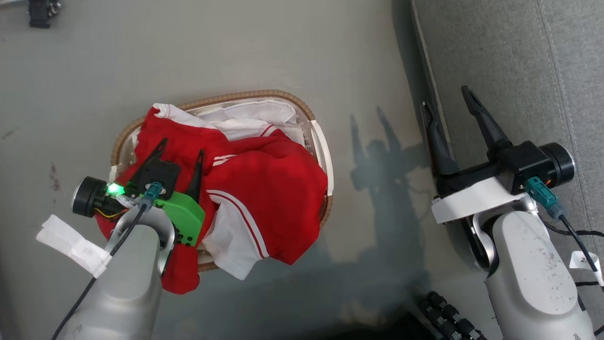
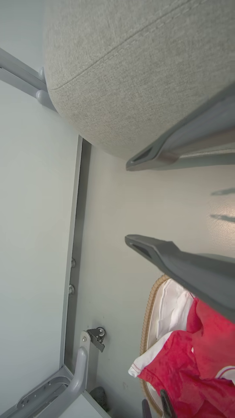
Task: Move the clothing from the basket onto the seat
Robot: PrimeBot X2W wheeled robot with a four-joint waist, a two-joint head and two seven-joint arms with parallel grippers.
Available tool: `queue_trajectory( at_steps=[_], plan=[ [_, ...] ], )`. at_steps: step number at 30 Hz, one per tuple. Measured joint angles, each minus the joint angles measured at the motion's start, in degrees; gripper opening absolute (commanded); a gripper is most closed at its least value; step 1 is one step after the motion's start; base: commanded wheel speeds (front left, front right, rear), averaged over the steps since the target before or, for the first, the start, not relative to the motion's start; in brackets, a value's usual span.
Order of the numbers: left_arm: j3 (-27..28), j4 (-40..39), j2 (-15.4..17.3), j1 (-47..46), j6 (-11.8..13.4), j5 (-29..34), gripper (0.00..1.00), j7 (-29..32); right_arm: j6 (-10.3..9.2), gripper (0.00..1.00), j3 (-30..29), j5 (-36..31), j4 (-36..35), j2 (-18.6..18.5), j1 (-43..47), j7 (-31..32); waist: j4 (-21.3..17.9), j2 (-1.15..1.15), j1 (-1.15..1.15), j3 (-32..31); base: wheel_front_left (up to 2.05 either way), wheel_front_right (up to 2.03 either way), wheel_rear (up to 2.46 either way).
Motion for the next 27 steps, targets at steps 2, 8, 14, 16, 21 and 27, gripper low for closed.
queue_trajectory(
  at_steps=[2, 8, 14, 16, 21, 27],
  plan=[
    [-0.8, 1.6, 0.3, -1.2, 0.2, 0.4, 1.00, 0.0, 0.00, 1.00, 0.2, 0.0, -0.1, 0.1, -0.2, 0.0, -0.7, 0.00, 0.00, 1.7, 0.00, 0.00, 0.00],
    [-3.0, 8.6, 1.3, -5.0, 2.3, 2.6, 1.00, 0.0, 0.00, 1.00, 1.4, 0.5, -0.1, 0.0, -0.3, 0.0, -2.2, 0.00, 0.00, 5.4, 0.00, 0.00, 0.00],
    [-6.2, 17.8, 2.0, -9.2, 5.0, 5.9, 1.00, 0.0, 0.00, 1.00, 2.1, 0.9, 0.3, 0.0, -0.3, 0.0, -3.4, 0.00, -0.01, 7.6, 0.00, 0.00, 0.00],
    [-7.5, 21.2, 2.1, -10.5, 5.3, 7.0, 1.00, 0.8, 0.00, 1.00, 2.4, 1.1, 0.5, 0.0, -0.3, 0.0, -3.7, 0.00, -0.01, 7.8, 0.00, 0.00, 0.00],
    [-8.8, 24.4, 1.8, -12.1, 5.5, 7.5, 1.00, 2.4, 0.00, 1.00, 2.9, 1.5, 1.0, 0.0, -0.3, 0.0, -3.8, 0.00, -0.01, 7.4, 0.00, 0.00, 0.00],
    [-9.1, 25.8, 1.6, -11.8, 5.7, 6.6, 0.00, 4.0, 0.00, 1.00, 3.5, 1.9, 1.7, 0.0, -0.3, 0.0, -3.8, 0.00, 0.00, 5.4, 0.00, 0.00, 0.00]
  ],
)
